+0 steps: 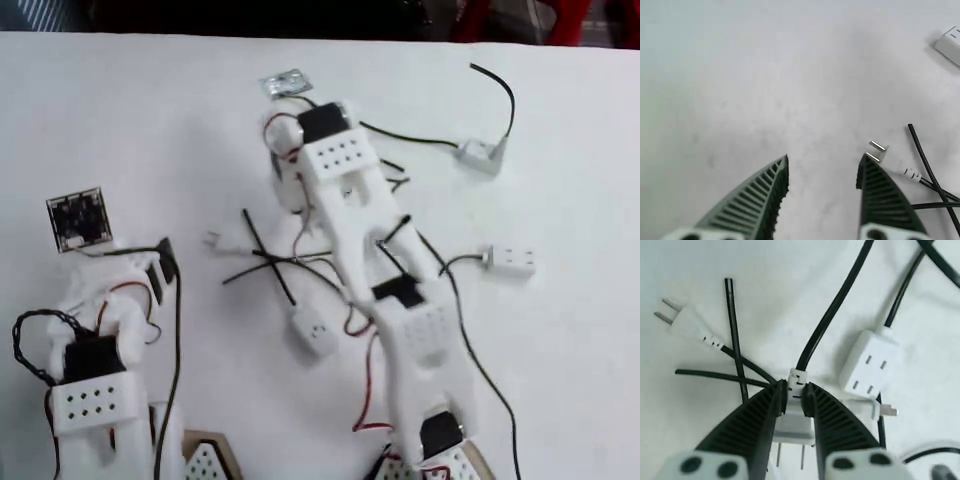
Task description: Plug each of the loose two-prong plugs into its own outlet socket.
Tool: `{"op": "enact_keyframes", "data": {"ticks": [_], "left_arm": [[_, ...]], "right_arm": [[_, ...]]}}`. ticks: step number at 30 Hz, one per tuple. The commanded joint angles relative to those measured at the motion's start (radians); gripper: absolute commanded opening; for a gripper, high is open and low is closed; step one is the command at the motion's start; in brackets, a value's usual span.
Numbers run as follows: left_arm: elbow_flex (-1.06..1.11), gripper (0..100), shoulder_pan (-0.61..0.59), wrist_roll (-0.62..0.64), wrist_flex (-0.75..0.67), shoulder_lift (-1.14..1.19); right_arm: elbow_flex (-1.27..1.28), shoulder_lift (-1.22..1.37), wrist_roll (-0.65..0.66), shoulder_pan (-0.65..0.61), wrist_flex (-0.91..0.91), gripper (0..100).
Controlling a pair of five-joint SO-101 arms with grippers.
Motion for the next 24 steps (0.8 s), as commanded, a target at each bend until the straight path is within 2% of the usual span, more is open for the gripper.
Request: {"op": "enact_keyframes", "data": {"ticks": [1,5,9,16,19,22,24], "left_arm": [[-0.003,23,-0.002,0.002,-0.026,-0.002],[-0.003,23,-0.002,0.002,-0.026,-0.002],[-0.003,23,-0.002,0.002,-0.026,-0.002],[0.006,23,-0.002,0.002,-0.028,-0.002],[0.012,23,-0.002,0.002,-0.052,-0.002],[0.012,23,-0.002,0.002,-0.054,-0.002],[0.012,23,-0.002,0.002,-0.054,-0.002]], "right_arm": [[0.160,-0.222,0.041,0.067,0.001,1.7],[0.359,-0.360,0.048,0.145,-0.002,1.7],[0.582,-0.495,0.121,0.170,-0.035,1.7],[1.005,-0.651,0.192,0.211,-0.338,2.2],[1.100,-0.664,0.189,0.189,-0.384,7.8],[1.102,-0.664,0.189,0.176,-0.340,16.4],[1.096,-0.671,0.189,0.174,-0.320,17.1]]}}
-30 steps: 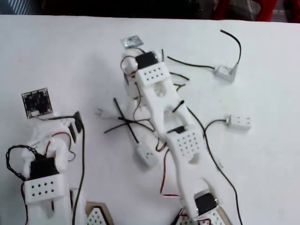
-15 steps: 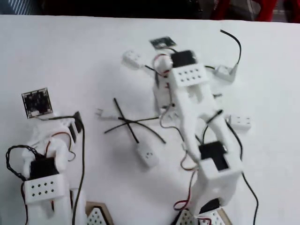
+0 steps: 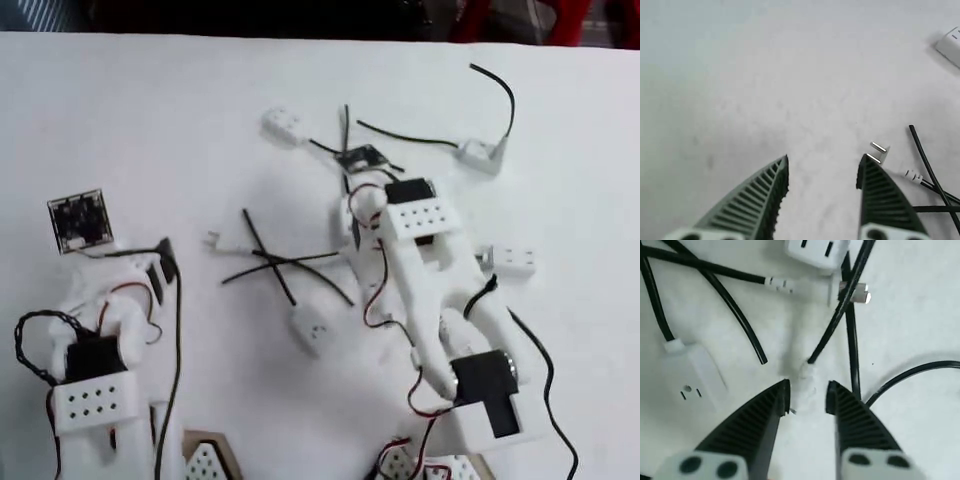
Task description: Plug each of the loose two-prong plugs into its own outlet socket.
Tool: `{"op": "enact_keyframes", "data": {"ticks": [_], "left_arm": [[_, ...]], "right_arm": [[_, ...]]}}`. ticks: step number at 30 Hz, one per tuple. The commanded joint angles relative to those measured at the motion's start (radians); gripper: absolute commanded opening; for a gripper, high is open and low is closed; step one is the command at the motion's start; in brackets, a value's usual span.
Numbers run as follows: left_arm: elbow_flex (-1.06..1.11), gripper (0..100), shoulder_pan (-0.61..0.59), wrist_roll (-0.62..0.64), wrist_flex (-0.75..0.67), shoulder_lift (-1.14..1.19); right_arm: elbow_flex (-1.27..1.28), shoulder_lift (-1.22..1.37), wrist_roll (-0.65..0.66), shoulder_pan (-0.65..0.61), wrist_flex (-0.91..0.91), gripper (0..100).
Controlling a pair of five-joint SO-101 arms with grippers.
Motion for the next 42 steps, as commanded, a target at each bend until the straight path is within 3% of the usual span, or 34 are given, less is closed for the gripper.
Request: {"op": "enact_keyframes", "data": {"ticks": [1,10,17,27,42], "left_arm": [[-0.008,23,-0.002,0.002,-0.023,-0.002],[-0.008,23,-0.002,0.002,-0.023,-0.002],[-0.008,23,-0.002,0.002,-0.023,-0.002],[-0.006,23,-0.002,0.002,-0.023,-0.002],[-0.006,23,-0.002,0.002,-0.023,-0.002]], "right_arm": [[-0.006,-0.064,0.014,-0.015,0.030,16.4],[0.077,-0.094,0.014,-0.061,0.021,11.6],[0.212,-0.050,-0.031,-0.093,-0.165,11.5],[0.215,0.111,-0.029,-0.068,-0.269,11.3],[0.213,0.113,-0.026,-0.044,-0.274,8.5]]}}
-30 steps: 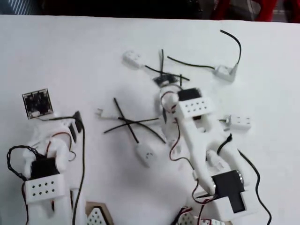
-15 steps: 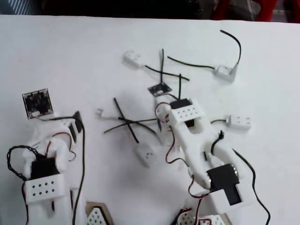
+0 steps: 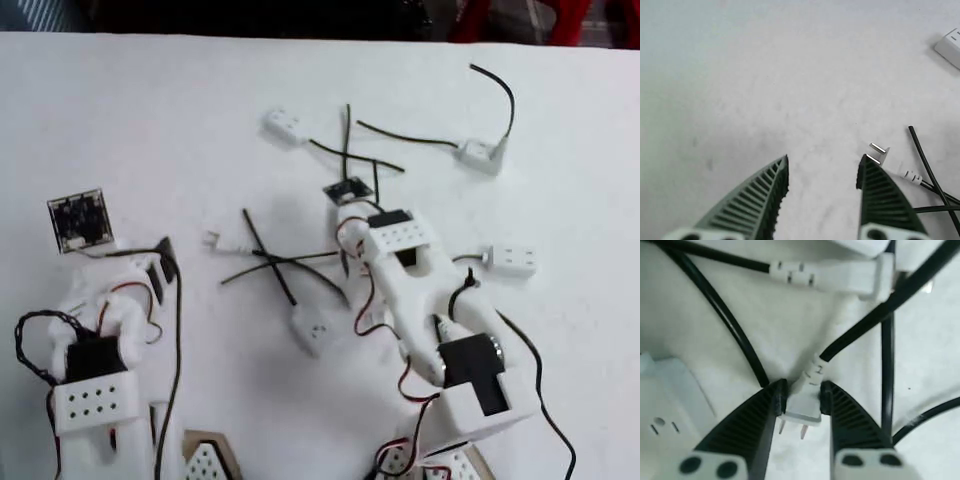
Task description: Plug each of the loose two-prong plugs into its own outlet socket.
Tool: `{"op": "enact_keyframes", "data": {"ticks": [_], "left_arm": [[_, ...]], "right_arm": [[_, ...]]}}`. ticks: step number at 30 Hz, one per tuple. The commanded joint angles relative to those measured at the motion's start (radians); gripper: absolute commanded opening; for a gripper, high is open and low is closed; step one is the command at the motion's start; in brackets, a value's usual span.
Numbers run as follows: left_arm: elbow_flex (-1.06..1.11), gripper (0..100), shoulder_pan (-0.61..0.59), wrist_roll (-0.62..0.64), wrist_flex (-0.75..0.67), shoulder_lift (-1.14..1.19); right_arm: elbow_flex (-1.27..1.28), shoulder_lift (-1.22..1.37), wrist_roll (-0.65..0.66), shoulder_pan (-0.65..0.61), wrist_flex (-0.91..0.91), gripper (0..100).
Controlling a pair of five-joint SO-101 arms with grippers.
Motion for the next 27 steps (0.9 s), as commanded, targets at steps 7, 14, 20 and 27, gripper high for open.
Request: {"op": "enact_keyframes", "data": {"ticks": [7,14,20,27], "left_arm": [[-0.006,23,-0.004,0.002,-0.021,-0.002],[-0.006,23,-0.004,0.002,-0.021,-0.002],[-0.006,23,-0.004,0.002,-0.021,-0.002],[-0.006,23,-0.004,0.002,-0.021,-0.002]], "right_arm": [[-0.075,-0.154,-0.005,-0.018,0.122,14.4],[-0.032,-0.317,-0.012,-0.085,0.193,14.5],[0.137,-0.291,-0.009,-0.094,0.015,14.5],[0.166,-0.159,-0.003,-0.030,-0.076,14.5]]}}
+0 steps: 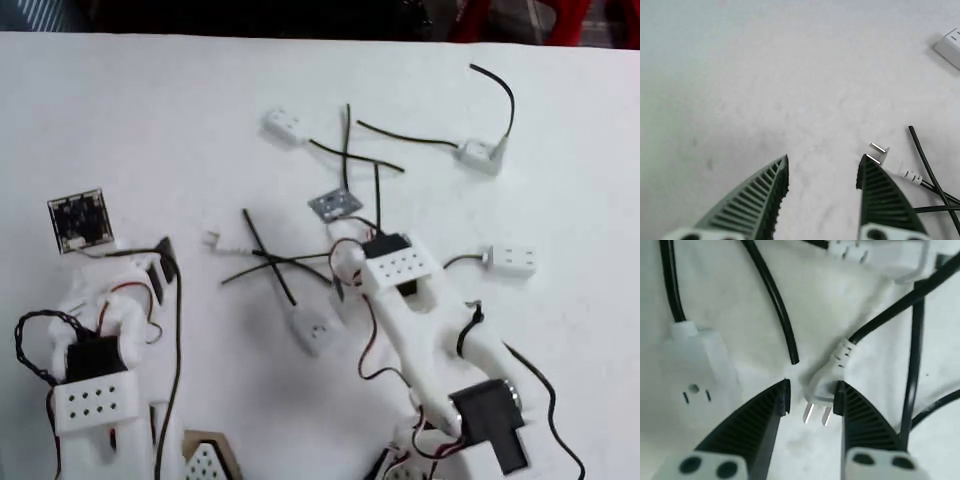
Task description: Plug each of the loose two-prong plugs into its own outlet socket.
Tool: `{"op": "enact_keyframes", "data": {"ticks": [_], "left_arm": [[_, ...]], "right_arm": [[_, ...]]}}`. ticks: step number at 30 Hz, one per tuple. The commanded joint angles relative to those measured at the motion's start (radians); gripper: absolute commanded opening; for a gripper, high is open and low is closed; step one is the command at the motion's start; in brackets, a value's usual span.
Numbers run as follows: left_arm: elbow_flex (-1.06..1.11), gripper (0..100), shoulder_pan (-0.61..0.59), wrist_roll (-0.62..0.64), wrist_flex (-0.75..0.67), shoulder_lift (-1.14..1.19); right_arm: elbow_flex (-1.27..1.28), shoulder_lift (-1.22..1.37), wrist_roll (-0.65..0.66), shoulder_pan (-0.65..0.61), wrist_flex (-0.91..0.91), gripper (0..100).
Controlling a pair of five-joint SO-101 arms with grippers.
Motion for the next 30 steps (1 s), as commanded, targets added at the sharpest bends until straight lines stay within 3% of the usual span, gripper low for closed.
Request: {"op": "enact_keyframes", "data": {"ticks": [1,8,17,21,26,30], "left_arm": [[-0.006,23,-0.004,0.002,-0.020,-0.002],[-0.006,23,-0.004,0.002,-0.020,-0.002],[-0.006,23,-0.004,0.002,-0.020,-0.002],[-0.006,23,-0.004,0.002,-0.020,-0.002],[-0.006,23,-0.004,0.002,-0.020,-0.002],[-0.006,23,-0.004,0.002,-0.020,-0.002]], "right_arm": [[-0.014,0.074,-0.002,0.035,-0.025,14.5],[-0.037,0.110,-0.002,0.071,-0.022,14.0],[-0.081,0.108,-0.002,0.065,-0.016,1.5],[-0.103,0.044,-0.002,0.068,0.038,3.9],[-0.110,-0.105,-0.002,0.073,0.153,16.5],[-0.107,-0.170,-0.002,0.101,0.170,16.2]]}}
